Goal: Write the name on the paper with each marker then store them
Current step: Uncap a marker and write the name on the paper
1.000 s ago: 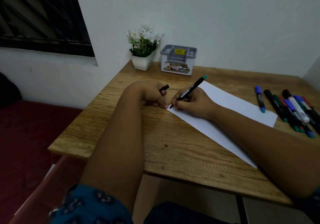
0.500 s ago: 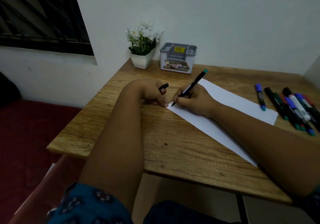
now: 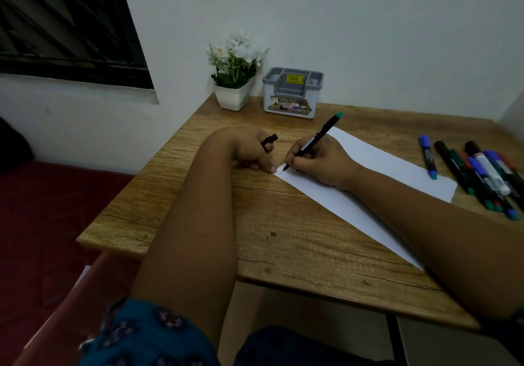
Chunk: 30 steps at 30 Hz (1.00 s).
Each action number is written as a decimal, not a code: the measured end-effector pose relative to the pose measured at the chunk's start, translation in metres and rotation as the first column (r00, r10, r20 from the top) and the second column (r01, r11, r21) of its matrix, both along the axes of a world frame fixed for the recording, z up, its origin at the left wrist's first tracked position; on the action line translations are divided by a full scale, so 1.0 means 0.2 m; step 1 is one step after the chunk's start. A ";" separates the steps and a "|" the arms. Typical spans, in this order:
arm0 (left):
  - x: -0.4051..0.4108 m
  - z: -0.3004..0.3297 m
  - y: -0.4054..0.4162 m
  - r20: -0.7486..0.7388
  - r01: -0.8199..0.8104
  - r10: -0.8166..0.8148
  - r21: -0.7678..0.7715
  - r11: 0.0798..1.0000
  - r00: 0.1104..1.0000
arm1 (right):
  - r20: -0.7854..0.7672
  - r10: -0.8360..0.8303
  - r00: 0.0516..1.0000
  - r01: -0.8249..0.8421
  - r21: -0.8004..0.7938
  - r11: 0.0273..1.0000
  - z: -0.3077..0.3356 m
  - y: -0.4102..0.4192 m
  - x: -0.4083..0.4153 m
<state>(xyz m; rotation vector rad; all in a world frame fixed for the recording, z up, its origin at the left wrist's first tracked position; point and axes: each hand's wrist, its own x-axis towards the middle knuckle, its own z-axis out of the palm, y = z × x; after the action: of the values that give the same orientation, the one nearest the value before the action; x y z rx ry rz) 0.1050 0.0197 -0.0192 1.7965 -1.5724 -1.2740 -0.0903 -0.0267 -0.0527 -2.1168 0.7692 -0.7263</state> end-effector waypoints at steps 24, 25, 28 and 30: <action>0.00 0.00 0.00 0.018 0.002 -0.002 -0.010 1.000 1.000 | -0.037 -0.031 0.999 0.028 -0.066 0.997 0.01 0.01 0.00; 0.00 0.00 0.00 0.020 0.001 -0.001 -0.009 1.000 1.000 | -0.035 -0.038 0.999 0.036 -0.063 0.997 0.01 0.01 0.00; 0.00 0.00 0.00 0.018 0.002 -0.002 -0.007 1.000 1.000 | -0.037 -0.056 0.998 0.053 -0.061 0.997 0.01 0.00 -0.01; 0.00 0.00 0.00 0.017 -0.002 0.002 -0.008 1.000 1.000 | -0.047 -0.049 0.998 0.046 -0.072 0.996 0.01 0.01 -0.01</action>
<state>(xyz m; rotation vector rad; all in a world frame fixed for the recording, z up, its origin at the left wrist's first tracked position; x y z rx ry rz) 0.1051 0.0201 -0.0186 1.8086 -1.5823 -1.2527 -0.0917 -0.0257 -0.0501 -2.1933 0.8337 -0.7397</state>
